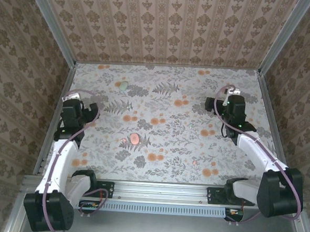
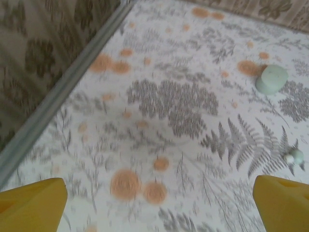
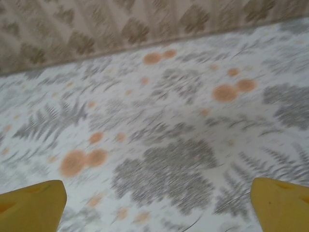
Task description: Insert the wireless bluetooth earbuds into the charging case
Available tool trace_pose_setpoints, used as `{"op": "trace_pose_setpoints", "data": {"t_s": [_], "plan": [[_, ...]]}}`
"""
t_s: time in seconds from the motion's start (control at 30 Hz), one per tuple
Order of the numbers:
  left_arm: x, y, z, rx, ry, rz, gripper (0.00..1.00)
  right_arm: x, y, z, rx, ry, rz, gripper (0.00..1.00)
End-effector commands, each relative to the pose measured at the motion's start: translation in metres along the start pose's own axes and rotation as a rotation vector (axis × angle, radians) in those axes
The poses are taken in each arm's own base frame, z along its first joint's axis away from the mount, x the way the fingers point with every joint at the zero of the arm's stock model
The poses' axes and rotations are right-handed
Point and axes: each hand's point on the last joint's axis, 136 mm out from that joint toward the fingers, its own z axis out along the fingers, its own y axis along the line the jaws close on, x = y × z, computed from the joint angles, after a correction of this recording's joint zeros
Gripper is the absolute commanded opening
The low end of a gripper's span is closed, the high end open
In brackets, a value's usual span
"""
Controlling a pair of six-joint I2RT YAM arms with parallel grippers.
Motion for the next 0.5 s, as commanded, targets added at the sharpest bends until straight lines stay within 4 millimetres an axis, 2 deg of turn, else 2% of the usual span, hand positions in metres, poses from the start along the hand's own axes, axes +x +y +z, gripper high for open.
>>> {"op": "trace_pose_setpoints", "data": {"t_s": [0.0, 0.07, 0.17, 0.33, 0.47], "plan": [[0.056, 0.002, -0.019, 0.023, 0.267, -0.128, 1.0, 0.057, 0.034, -0.014, 0.002, 0.228, -0.048, 0.96], [0.065, -0.003, -0.022, 0.054, 0.313, -0.143, 1.0, 0.073, 0.075, -0.021, -0.073, 0.28, -0.096, 0.95], [0.079, -0.008, -0.025, 0.079, 0.382, -0.167, 1.0, 0.098, 0.126, -0.032, -0.152, 0.351, -0.163, 0.92], [0.1, -0.013, -0.023, 0.079, 0.552, -0.17, 1.0, 0.143, 0.196, -0.045, -0.191, 0.47, -0.289, 0.86], [0.1, -0.015, -0.024, 0.082, 0.554, -0.16, 1.0, 0.177, 0.248, -0.053, -0.276, 0.55, -0.354, 0.84]]}}
